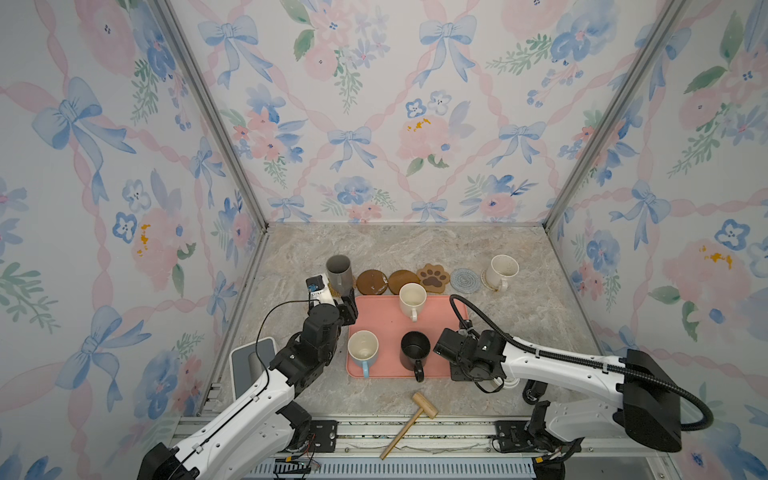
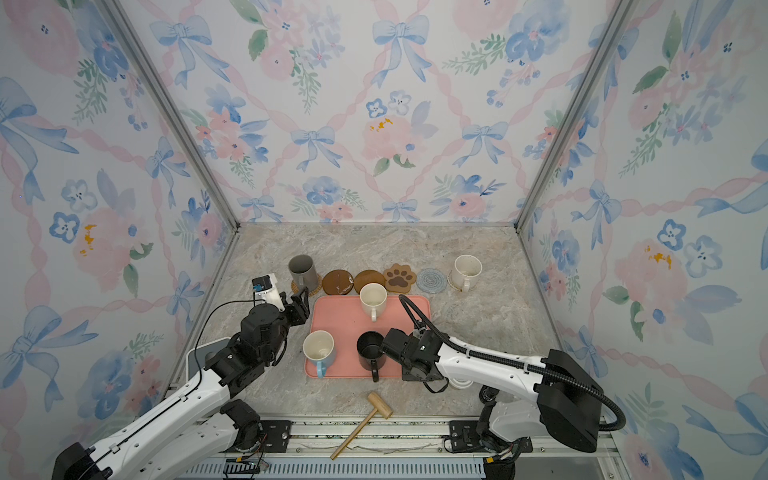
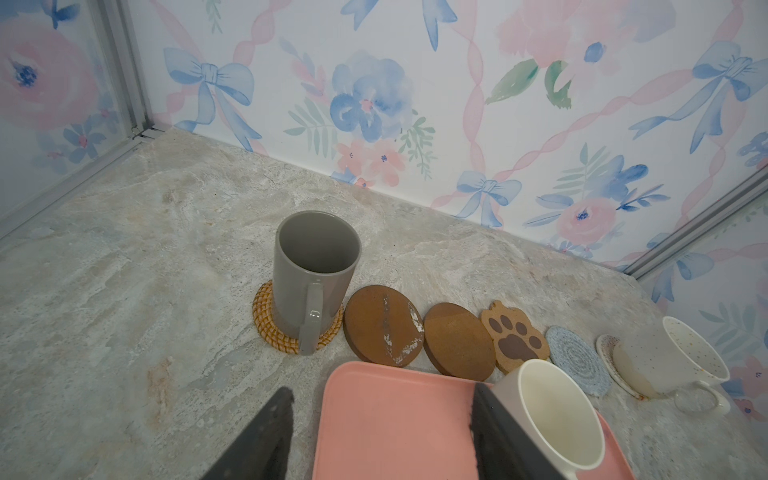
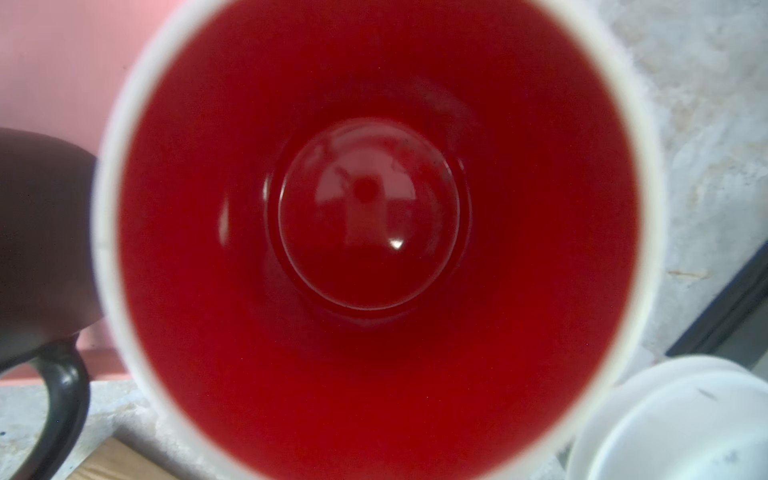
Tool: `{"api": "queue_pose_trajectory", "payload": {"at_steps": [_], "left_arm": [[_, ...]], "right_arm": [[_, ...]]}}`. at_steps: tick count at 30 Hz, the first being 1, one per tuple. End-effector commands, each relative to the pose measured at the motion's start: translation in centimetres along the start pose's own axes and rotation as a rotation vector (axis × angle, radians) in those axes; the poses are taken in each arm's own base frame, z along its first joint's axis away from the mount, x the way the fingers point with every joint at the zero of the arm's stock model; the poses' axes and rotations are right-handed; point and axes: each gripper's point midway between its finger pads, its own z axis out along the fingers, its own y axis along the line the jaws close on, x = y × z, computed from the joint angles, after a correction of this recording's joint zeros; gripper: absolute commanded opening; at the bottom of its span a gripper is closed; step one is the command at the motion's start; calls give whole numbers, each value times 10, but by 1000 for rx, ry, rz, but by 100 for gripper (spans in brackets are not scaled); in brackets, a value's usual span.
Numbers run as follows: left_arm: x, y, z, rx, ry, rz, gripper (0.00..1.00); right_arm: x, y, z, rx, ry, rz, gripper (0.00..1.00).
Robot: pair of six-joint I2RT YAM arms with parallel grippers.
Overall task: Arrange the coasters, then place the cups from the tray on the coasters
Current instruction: 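Lower the right gripper into the red-lined mug and close on its rim, then lift the red-lined mug and carry it toward the blue rope coaster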
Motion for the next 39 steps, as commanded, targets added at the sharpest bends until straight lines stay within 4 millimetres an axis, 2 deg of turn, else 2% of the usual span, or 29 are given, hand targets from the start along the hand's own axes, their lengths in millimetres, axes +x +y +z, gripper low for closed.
{"api": "queue_pose_trajectory", "payload": {"at_steps": [1, 6, 11, 19, 27, 39], "left_arm": [[-2, 4, -2, -15, -17, 9, 64], [-6, 0, -3, -5, -15, 26, 64], [-2, -4, -1, 17, 4, 12, 64], [-1, -12, -6, 69, 14, -8, 63], [0, -13, -6, 77, 19, 2, 63], [6, -12, 3, 50, 40, 22, 63]], "right_arm": [[-18, 1, -17, -19, -90, -6, 0], [-29, -1, -26, -53, -119, 19, 0], [-50, -3, -46, -110, -188, 18, 0], [-82, -13, -64, -158, -246, 12, 0], [-117, -20, -61, -166, -269, 33, 0], [-186, -43, -44, -126, -311, 58, 0]]}}
